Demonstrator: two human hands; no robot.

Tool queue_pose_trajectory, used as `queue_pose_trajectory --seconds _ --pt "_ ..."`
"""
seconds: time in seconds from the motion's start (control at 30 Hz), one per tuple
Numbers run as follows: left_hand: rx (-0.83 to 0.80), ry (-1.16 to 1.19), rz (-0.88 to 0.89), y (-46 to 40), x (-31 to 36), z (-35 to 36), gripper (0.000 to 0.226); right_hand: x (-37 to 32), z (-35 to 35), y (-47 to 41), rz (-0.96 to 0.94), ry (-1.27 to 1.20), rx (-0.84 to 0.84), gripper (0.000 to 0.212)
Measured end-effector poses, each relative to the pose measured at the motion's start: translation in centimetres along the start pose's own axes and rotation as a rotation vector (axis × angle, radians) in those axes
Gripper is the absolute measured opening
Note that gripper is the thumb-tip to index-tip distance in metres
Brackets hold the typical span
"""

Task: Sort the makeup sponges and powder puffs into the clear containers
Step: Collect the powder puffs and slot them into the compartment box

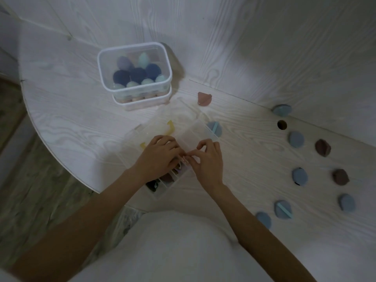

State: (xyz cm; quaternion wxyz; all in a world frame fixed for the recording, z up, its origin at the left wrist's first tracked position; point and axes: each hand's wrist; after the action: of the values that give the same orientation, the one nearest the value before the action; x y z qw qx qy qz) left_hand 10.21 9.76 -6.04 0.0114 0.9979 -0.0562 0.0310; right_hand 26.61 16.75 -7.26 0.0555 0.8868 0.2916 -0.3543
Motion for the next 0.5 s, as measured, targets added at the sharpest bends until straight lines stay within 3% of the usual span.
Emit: queue_pose_trajectory --seconds 0.1,0.2,0.4,0.5 --pt "-0.008 -0.026 0.016 -0.2 0.0 -0.2 0.029 0.0 -1.1 -0.9 -0.050 -0.093 0.028 0.006" --pt "-0.008 -0.022 0.033 -0.4 0.0 -0.4 0.031 1.1 -3.2 -4.4 0.028 -0.167 0.083 0.006" --pt "0.017 0.030 -0.051 -0.4 0.7 -0.4 0.028 5.9 -2.1 -14.7 0.172 -0.079 -0.130 0.025" --pt "0.076 0.036 -0.104 -0.7 1.2 -0.2 0.027 6.8 0.1 -17.3 0.203 -0.055 -0.198 0.023"
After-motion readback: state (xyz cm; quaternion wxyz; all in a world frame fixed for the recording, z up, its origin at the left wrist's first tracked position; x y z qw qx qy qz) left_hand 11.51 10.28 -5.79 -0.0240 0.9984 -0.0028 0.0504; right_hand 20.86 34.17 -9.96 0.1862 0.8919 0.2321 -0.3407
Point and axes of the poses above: each hand's wrist, its own y-axis away from the middle knuckle, its own z-axis out of the palm, x = y × z, and after that the axes turned 12 degrees about -y, right-handed
